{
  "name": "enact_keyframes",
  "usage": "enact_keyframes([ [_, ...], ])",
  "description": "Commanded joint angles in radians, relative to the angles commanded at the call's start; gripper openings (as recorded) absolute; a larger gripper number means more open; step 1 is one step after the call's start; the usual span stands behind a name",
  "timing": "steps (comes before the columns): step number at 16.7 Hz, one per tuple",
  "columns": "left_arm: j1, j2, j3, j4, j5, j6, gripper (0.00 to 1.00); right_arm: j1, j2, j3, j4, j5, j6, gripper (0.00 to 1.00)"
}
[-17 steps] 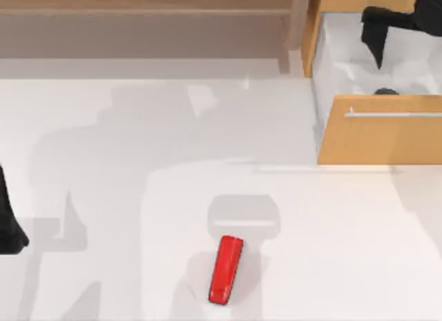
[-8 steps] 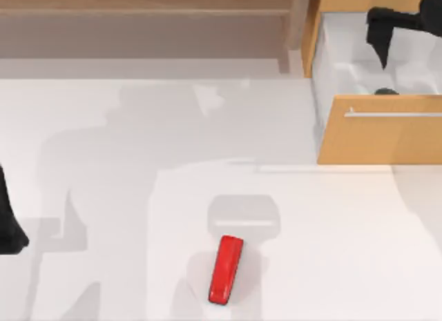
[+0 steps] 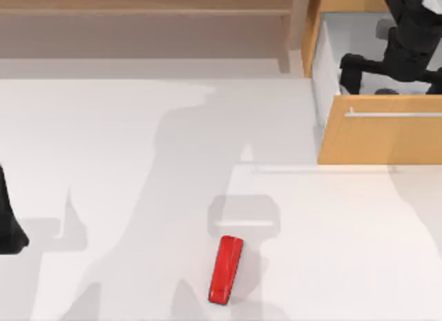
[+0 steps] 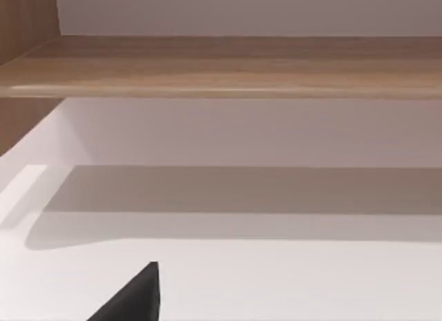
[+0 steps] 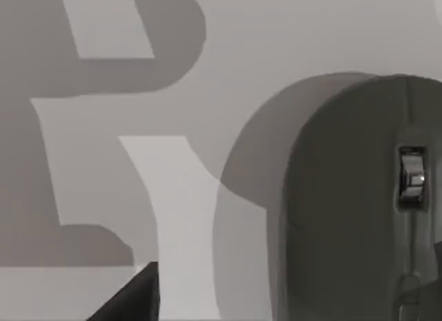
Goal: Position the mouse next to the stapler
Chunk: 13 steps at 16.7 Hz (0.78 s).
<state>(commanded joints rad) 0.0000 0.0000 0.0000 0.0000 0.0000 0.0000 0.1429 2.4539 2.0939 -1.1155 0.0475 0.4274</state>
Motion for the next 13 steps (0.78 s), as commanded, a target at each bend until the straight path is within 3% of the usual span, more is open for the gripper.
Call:
enact_keyframes([
  [5, 0.0, 0.0, 0.0, 0.0, 0.0, 0.0, 1.0, 0.0, 0.008, 0.001, 0.007, -0.002, 0.001, 1.0],
  [13, 0.0, 0.0, 0.0, 0.0, 0.0, 0.0, 1.0, 0.0, 0.008, 0.001, 0.007, -0.002, 0.001, 0.4],
])
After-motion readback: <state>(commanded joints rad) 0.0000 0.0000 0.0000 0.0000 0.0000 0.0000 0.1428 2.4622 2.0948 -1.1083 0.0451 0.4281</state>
